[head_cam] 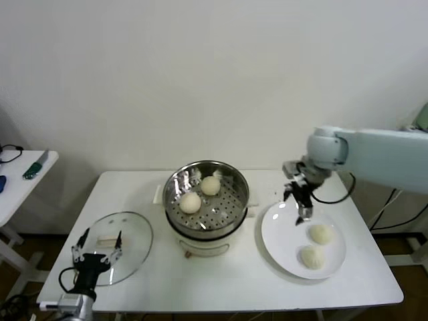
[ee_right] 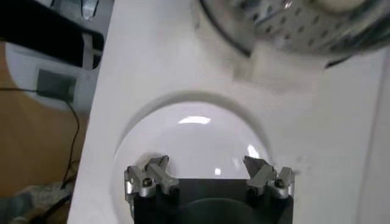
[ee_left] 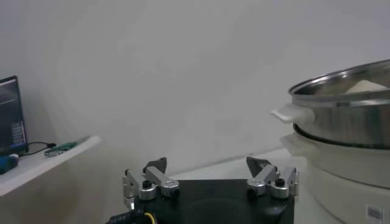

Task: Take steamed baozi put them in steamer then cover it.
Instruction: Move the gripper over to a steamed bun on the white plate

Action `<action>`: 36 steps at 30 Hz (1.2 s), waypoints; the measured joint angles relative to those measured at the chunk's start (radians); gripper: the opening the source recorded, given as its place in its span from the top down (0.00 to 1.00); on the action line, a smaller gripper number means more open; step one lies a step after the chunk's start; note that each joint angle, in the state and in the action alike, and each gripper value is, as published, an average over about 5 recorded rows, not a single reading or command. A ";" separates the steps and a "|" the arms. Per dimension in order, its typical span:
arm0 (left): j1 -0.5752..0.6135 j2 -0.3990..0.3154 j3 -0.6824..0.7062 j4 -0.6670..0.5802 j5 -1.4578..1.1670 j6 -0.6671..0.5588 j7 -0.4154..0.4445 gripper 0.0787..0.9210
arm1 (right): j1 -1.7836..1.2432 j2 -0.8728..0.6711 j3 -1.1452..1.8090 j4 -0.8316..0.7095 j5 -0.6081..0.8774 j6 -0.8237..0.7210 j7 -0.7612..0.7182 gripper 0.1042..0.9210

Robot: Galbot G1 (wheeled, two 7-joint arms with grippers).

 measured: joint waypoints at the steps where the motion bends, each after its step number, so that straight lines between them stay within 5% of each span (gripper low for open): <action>1: 0.001 -0.002 -0.001 0.000 0.002 0.001 0.000 0.12 | -0.019 -0.017 0.007 0.002 -0.021 0.002 0.000 0.12; 14: 0.006 -0.035 -0.006 0.009 0.020 0.006 0.000 0.12 | -0.258 -0.106 0.127 -0.035 -0.191 0.020 0.001 0.12; 36: 0.014 -0.036 -0.029 0.020 0.014 0.001 -0.001 0.12 | -0.403 -0.063 0.182 -0.120 -0.253 0.028 -0.003 0.12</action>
